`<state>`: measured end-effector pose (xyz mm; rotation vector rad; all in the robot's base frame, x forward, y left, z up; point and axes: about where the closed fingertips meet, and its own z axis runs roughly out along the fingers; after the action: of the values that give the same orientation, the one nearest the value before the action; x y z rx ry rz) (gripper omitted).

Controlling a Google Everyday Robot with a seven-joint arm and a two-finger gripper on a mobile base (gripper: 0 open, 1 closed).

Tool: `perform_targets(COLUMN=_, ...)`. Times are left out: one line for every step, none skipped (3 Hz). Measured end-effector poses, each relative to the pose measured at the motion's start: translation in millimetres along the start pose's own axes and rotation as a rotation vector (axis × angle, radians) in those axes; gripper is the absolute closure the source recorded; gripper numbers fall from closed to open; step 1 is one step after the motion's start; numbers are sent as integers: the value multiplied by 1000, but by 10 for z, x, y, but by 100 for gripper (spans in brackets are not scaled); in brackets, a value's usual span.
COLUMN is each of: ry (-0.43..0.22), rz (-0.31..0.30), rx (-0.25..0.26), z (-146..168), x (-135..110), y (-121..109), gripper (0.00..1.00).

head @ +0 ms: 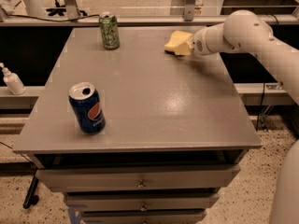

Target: Move sponge near pepsi can

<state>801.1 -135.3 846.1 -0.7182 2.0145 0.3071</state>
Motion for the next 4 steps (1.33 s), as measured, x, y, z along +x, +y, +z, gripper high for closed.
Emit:
perform_targets(ry=-10, rz=-37, rx=-12, z=-178, x=-113, y=-22, gripper=100)
perform_targets(ry=-17, rz=-85, rx=-97, z=-435, x=-183, y=60, gripper=100)
perform_targets(ry=1, rz=-136, rx=-232, z=-721, x=-120, y=319, gripper=100)
perform_targets(ry=22, rz=-170, rx=-358, z=-1088, x=-39, y=525, gripper=100)
